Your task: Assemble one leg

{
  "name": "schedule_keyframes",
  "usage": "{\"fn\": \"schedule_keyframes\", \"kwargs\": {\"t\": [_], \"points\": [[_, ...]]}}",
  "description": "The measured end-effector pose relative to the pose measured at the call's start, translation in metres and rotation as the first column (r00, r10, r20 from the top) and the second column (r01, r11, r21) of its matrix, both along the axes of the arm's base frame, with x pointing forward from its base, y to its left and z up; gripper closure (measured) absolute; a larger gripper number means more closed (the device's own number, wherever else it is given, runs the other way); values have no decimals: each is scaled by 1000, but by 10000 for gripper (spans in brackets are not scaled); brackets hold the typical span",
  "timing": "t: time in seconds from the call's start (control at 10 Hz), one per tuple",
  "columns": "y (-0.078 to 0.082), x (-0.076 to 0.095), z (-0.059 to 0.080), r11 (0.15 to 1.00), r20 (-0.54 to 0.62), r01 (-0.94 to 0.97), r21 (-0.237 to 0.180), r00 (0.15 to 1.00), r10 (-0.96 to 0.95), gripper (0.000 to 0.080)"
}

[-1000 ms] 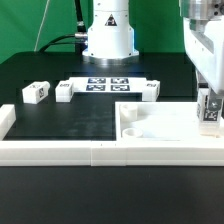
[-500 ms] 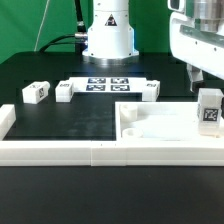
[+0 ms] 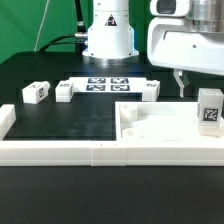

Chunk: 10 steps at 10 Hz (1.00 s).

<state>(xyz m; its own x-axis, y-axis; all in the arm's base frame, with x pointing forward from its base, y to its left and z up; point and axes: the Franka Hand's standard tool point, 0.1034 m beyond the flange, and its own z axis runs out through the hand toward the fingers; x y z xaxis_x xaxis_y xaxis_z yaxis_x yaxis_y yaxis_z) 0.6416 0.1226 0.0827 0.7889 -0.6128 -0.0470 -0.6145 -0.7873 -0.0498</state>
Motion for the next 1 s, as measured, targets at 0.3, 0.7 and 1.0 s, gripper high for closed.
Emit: {"fn": "schedule_keyframes", "kwargs": {"t": [0.3, 0.7, 1.0], "points": [[3, 1, 2, 978, 17, -206, -5, 978, 206, 151], [2, 1, 1, 949, 25, -316, -10, 948, 316, 178], [1, 2, 1, 949, 24, -314, -11, 949, 315, 505]]}}
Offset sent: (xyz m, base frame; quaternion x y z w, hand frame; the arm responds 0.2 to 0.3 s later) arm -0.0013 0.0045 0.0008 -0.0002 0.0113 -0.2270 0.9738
